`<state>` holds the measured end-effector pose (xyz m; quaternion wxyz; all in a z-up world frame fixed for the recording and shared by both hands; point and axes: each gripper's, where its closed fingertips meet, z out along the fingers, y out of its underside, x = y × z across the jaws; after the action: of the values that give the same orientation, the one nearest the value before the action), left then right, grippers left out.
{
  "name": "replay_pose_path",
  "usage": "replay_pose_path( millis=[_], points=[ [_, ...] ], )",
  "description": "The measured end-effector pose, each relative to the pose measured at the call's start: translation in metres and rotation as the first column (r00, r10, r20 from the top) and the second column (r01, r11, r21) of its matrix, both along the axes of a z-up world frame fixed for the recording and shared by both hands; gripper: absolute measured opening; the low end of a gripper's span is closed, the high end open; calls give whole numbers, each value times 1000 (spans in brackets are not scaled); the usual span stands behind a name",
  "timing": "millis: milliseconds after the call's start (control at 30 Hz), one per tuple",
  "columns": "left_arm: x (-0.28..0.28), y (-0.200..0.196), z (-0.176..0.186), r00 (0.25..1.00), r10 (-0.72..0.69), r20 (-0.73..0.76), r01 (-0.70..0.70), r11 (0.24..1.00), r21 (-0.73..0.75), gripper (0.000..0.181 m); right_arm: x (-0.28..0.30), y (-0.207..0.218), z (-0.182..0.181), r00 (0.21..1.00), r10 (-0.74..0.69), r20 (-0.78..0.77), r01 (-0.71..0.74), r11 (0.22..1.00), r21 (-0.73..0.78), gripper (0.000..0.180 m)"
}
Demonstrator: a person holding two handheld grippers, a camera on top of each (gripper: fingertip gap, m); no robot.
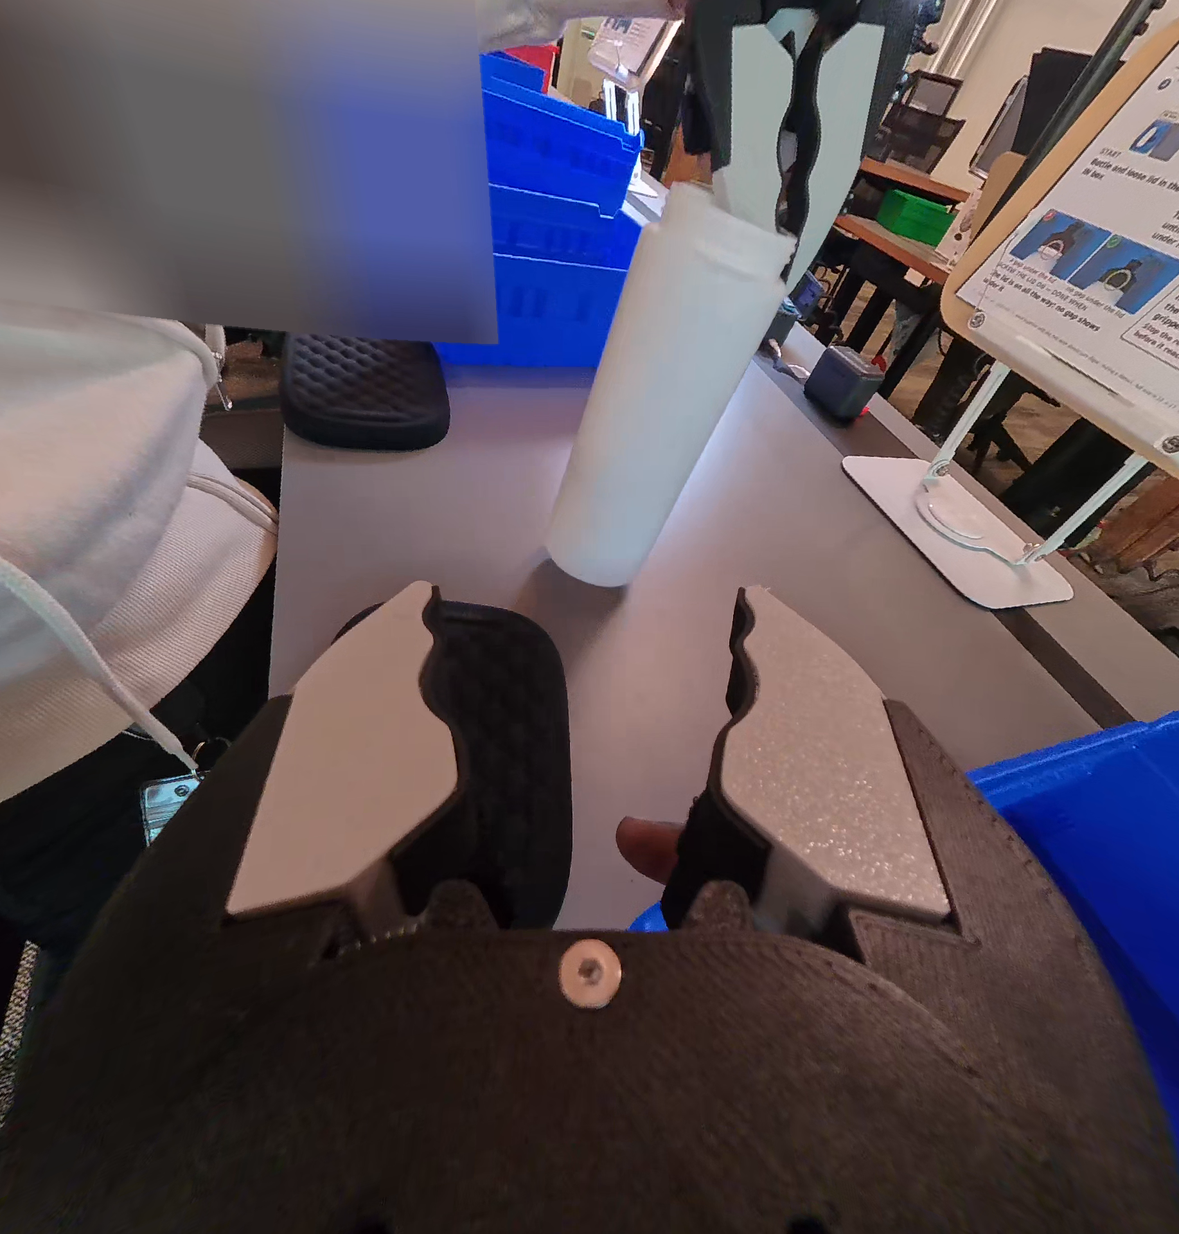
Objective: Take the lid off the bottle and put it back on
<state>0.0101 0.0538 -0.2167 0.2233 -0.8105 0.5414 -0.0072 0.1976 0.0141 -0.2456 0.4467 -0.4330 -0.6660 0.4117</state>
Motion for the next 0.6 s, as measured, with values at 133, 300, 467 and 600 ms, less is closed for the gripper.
replay_pose_path(
  millis=[133, 300, 467, 600],
  points=[
    [4, -2, -8, 999, -11, -42, 11, 1000, 0, 6, 0, 0, -2, 1000, 1, 2, -1, 1000, -5, 84],
    [5, -6, -7, 998, -20, -53, 21, 1000, 15, 7, -4, -1, -8, 1000, 10, 26, -10, 1000, 2, 84],
    [1, -6, 7, 1000, 6, 0, -6, 998, 63, 30, -5, -2, -11, 999, 11, 43, -12, 1000, 6, 85],
    [-11, -13, 46, 992, 33, 124, -57, 979, 196, 44, -4, -2, -10, 999, 11, 42, -11, 1000, 3, 88]
  ],
)
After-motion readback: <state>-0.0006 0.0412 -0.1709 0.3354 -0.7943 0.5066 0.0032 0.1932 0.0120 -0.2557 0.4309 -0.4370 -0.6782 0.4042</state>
